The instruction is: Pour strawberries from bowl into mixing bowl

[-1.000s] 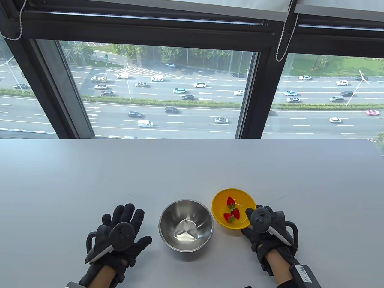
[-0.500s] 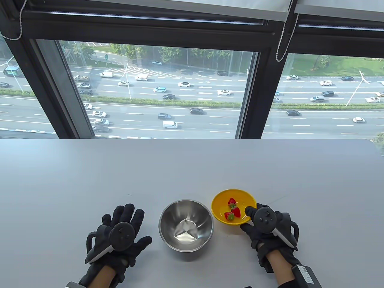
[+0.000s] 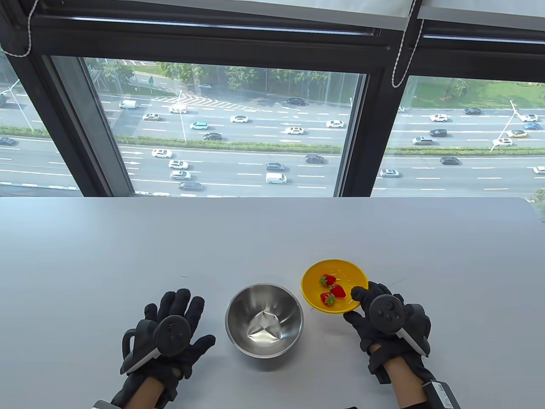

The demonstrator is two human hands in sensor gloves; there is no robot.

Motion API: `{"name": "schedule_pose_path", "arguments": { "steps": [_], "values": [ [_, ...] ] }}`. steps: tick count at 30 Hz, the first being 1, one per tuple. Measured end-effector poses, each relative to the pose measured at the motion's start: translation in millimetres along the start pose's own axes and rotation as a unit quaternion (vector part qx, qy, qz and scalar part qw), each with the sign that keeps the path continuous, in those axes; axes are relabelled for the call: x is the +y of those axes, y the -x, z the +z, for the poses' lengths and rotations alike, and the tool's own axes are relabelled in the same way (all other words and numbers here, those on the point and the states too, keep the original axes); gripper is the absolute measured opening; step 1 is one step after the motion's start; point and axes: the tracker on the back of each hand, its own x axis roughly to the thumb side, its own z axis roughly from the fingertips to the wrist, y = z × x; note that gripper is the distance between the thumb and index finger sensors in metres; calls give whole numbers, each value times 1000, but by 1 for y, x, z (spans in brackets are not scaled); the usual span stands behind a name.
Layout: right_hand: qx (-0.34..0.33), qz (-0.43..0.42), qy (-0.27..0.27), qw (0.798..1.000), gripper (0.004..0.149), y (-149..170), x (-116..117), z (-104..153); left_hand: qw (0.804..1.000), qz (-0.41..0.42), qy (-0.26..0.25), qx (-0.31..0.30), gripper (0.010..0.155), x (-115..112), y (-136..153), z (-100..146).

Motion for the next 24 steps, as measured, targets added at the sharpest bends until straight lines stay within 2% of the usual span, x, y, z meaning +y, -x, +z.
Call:
{"name": "schedule_pose_path", "arguments": {
  "steps": [10, 24],
  "values": [
    [-51, -15, 35, 998, 64, -23, -17, 9, 1000, -1, 1, 0, 90, 0, 0, 0],
    [-137, -40, 38, 989, 62, -68, -23, 27, 1000, -3, 3, 0, 90, -1, 0, 0]
  ]
}}
